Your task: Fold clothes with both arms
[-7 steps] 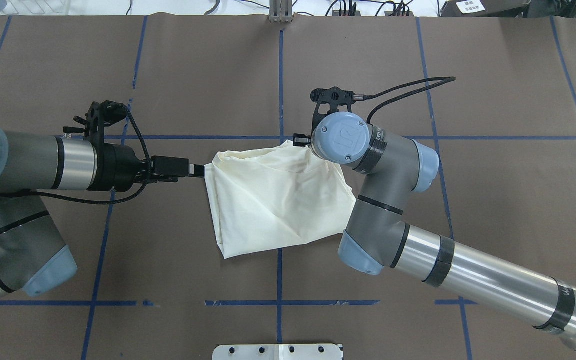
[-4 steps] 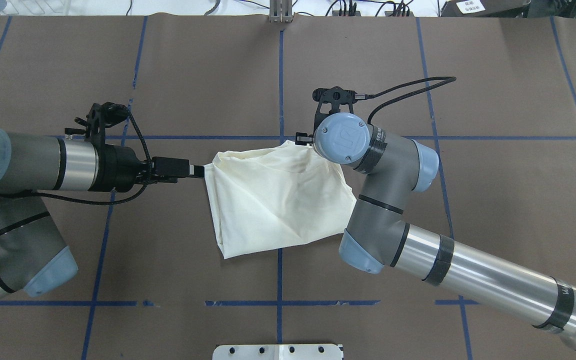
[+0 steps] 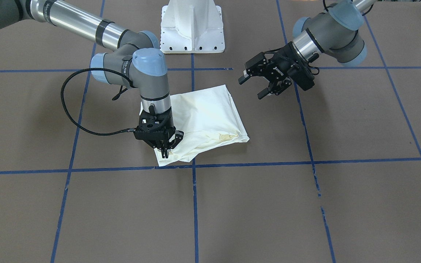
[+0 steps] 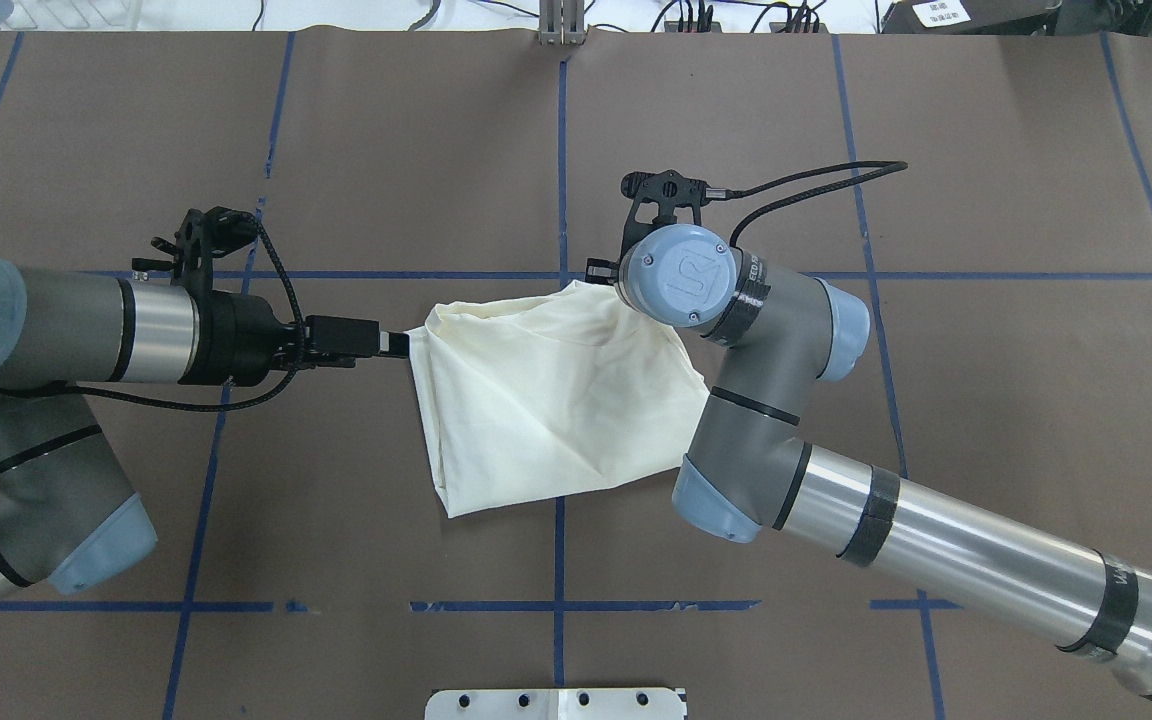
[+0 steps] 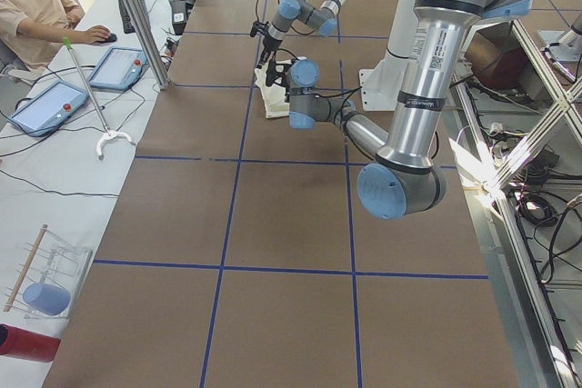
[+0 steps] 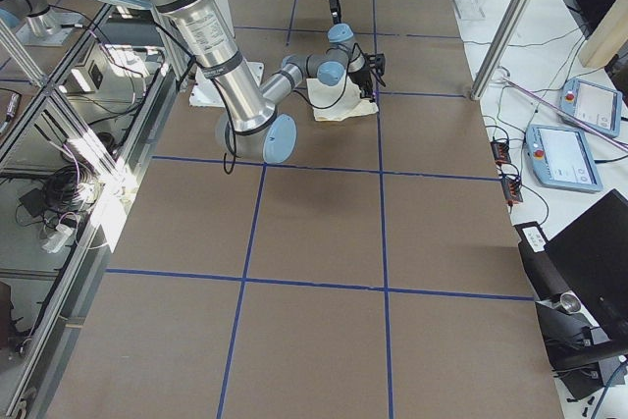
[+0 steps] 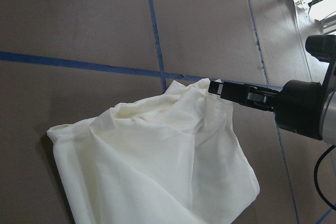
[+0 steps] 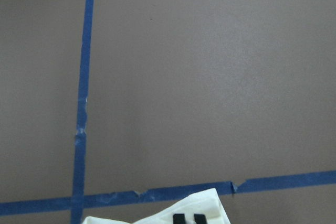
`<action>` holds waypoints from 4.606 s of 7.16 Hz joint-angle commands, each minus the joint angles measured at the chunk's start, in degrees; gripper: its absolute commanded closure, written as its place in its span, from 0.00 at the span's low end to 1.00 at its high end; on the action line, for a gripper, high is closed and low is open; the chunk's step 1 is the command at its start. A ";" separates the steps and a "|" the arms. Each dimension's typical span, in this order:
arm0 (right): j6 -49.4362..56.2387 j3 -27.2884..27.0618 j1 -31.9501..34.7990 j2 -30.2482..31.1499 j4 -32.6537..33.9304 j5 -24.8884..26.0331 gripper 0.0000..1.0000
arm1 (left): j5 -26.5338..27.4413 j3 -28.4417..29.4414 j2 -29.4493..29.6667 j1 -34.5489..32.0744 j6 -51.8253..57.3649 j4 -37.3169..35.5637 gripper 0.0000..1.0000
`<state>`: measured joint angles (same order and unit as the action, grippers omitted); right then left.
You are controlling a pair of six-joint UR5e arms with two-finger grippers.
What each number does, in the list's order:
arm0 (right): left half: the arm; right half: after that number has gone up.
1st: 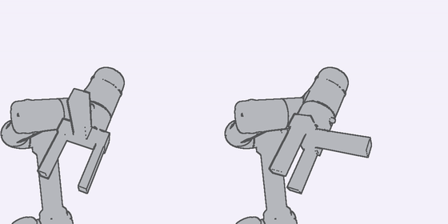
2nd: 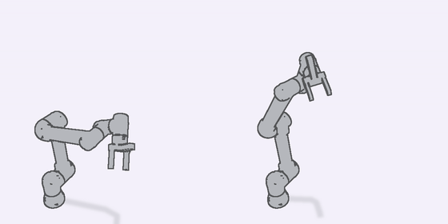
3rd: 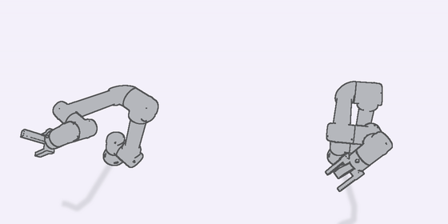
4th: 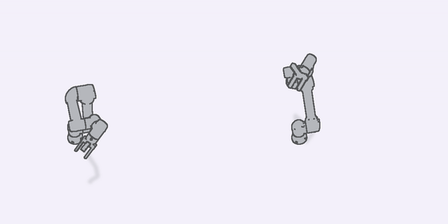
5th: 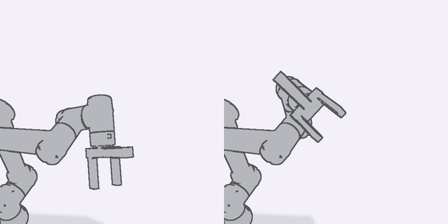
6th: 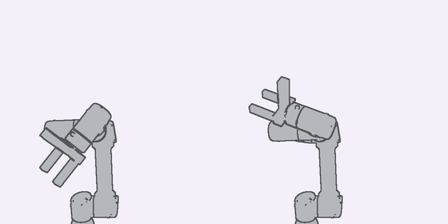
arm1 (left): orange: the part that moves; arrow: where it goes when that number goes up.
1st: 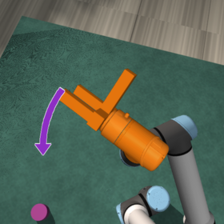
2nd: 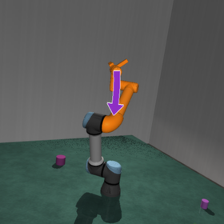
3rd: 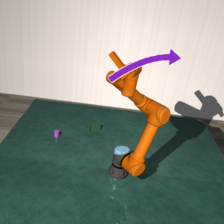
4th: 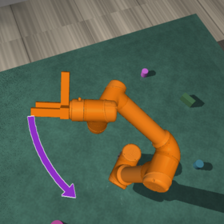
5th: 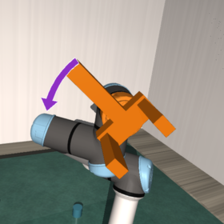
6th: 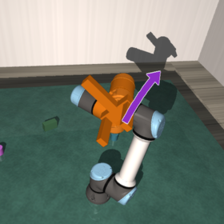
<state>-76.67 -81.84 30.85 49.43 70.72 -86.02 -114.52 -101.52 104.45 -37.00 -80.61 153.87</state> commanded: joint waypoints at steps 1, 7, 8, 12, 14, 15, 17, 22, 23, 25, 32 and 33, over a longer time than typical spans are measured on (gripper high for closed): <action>-1.11 0.10 1.48 -0.12 0.73 0.06 1.00 | 0.00 -0.08 0.22 0.08 -0.24 0.03 0.00; 2.91 3.89 5.86 -0.29 0.57 0.88 0.00 | 2.27 1.49 1.70 0.26 -0.51 -1.89 0.00; 7.89 3.36 9.45 -0.30 0.04 -8.63 0.00 | 4.81 4.63 6.85 0.26 -0.42 -6.86 0.00; 23.47 -1.46 20.91 3.29 0.21 -30.16 0.00 | 11.41 12.56 12.70 -0.01 2.20 -11.93 0.00; 23.59 -2.01 21.00 3.75 0.21 -29.91 0.00 | 14.06 17.30 15.67 0.08 13.51 -10.09 0.00; 23.59 -2.01 21.00 3.83 0.21 -29.83 0.00 | 16.59 21.76 17.87 0.60 13.81 -6.16 0.00; 23.59 -1.92 21.00 3.83 0.12 -29.65 0.00 | 17.23 26.63 19.38 0.87 15.99 1.24 0.04; 23.50 -1.83 21.09 3.83 0.12 -29.56 0.00 | 17.23 26.63 19.03 2.90 25.76 2.14 0.33; 23.50 -1.83 21.09 3.83 0.12 -29.56 0.00 | 17.40 26.64 18.95 2.90 25.94 2.14 0.33; 23.50 -1.92 21.18 3.92 0.12 -29.47 0.00 | 17.58 26.72 18.77 2.81 25.95 2.05 0.53; 23.59 -1.74 21.09 4.54 0.04 -29.47 0.00 | 18.20 26.99 15.36 0.17 30.77 3.62 1.00; 23.59 -1.74 21.09 4.89 -0.05 -29.47 0.00 | 18.20 26.99 14.30 -0.18 30.43 5.55 1.00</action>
<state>-53.10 -83.62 51.94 53.99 70.73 -115.49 -96.27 -74.41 120.25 -36.63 -50.67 157.65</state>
